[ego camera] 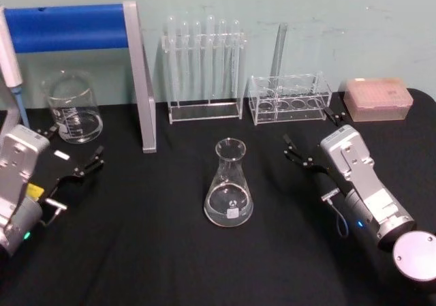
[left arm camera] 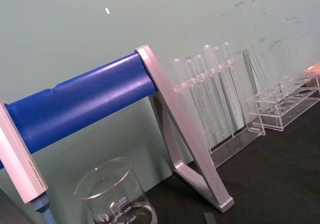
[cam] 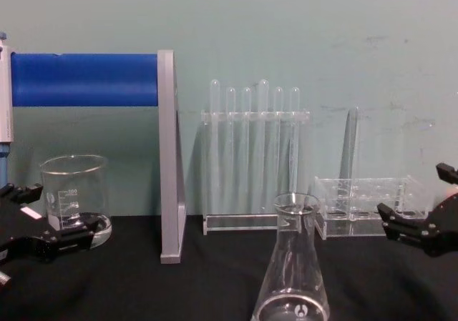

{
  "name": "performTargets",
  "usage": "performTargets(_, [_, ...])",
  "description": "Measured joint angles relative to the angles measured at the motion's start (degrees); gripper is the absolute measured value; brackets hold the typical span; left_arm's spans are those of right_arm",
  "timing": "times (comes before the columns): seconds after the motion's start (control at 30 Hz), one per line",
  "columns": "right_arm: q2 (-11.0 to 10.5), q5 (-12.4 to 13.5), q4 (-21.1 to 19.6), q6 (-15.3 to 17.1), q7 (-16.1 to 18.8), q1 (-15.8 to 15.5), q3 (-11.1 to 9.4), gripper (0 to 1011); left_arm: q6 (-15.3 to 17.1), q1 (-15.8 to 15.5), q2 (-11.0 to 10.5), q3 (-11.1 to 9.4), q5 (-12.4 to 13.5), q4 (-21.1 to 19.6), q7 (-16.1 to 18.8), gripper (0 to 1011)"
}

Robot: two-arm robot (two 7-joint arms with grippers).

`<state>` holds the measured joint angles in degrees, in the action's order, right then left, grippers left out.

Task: Grasp the erlenmeyer flask with one hand, shake it three times, then place it back.

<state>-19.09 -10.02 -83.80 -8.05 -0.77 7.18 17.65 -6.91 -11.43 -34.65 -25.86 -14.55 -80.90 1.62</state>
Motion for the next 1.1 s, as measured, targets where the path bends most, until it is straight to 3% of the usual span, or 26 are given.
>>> performTargets(1.1, [-0.3,0.8,-0.4,0.1,0.3,-0.1,0.0,1000,0.0,0.0,0.0,0.0,0.0,0.0,0.0,1001])
